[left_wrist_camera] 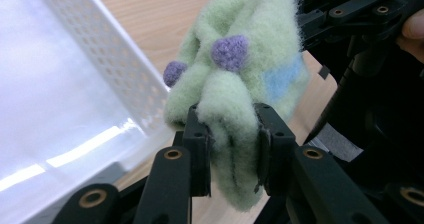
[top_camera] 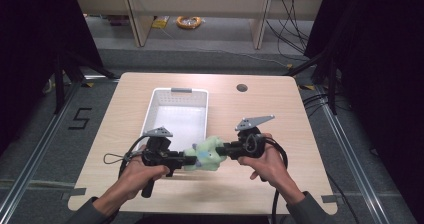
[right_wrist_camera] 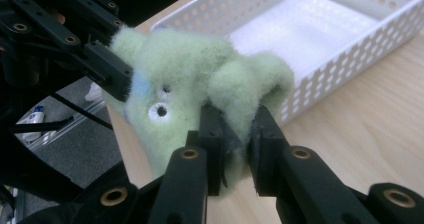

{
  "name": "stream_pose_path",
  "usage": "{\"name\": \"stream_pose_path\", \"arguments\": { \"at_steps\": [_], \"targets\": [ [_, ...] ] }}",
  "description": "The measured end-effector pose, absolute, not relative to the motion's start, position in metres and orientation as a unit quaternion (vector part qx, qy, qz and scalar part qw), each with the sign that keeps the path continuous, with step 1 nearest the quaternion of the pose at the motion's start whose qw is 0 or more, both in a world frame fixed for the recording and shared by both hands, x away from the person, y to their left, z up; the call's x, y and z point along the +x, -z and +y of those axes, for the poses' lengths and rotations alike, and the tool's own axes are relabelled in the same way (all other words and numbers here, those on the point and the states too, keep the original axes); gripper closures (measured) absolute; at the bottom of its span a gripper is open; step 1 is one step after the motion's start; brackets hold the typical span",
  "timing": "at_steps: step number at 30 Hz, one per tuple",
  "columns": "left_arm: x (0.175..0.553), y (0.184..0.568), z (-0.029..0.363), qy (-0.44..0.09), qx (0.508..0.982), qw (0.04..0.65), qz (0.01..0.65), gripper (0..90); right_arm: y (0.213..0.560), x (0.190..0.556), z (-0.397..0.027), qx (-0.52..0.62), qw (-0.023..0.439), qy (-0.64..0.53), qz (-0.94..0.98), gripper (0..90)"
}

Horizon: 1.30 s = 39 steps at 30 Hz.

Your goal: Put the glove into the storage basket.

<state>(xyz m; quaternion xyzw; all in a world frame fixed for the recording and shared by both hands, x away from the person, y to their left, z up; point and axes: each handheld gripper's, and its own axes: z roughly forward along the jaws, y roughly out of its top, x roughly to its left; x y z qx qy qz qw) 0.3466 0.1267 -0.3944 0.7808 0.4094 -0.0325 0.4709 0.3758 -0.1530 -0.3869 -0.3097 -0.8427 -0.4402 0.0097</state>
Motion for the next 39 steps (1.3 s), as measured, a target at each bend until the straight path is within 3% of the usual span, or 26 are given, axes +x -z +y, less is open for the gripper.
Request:
{"name": "stream_pose_path", "arguments": {
  "at_steps": [10,17,39],
  "targets": [
    [0.379,0.395,0.163,0.026,0.766,0.457,0.450,70.5,0.382,0.412,-0.109,-0.318,0.021,0.429,-0.845,79.3],
    [0.408,0.411,0.182,0.037,0.774,0.415,0.478,70.2,0.400,0.437,-0.079,-0.336,0.020,0.412,-0.847,79.3],
    [0.441,0.442,0.194,0.050,0.811,0.326,0.484,68.9,0.446,0.459,-0.043,-0.372,0.031,0.342,-0.862,78.9]
  ]
}}
